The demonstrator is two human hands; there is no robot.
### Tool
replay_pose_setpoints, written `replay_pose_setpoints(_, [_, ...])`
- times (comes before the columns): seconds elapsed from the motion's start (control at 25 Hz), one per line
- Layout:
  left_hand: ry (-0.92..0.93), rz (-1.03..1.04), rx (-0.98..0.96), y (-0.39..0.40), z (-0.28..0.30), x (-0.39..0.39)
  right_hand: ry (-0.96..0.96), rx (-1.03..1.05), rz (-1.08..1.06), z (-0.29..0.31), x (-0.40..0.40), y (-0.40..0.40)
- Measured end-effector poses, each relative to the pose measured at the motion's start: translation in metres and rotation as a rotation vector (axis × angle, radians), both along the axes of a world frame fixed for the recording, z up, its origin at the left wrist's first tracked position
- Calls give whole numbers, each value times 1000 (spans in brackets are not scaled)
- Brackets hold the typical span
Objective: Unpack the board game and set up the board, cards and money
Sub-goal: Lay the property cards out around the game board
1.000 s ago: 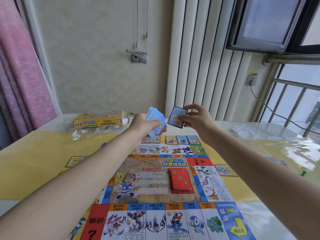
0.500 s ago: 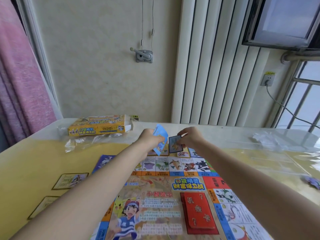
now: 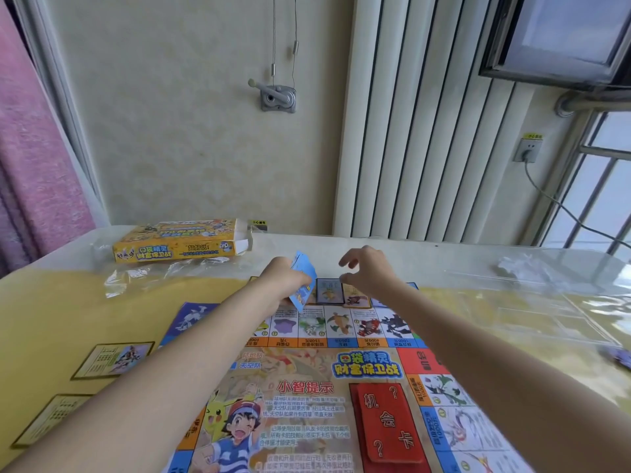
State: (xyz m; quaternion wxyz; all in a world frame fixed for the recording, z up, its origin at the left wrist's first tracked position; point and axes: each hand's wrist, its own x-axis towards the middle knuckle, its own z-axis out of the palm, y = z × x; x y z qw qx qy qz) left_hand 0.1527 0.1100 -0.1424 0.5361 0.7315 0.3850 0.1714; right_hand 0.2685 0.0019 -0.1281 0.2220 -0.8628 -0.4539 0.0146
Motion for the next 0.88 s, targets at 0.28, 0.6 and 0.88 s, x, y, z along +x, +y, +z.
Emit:
replay_pose_setpoints(0.28, [26, 6, 52, -3, 0, 1, -2, -215, 118, -2, 15, -28])
replay_pose_setpoints(0.6, [-317, -57, -343, -36, 21, -20, 295, 226, 99, 26, -4, -35])
replay_pose_setpoints(0.88, [-363, -196, -548, -93, 36, -66, 505, 185, 246, 53, -59, -103])
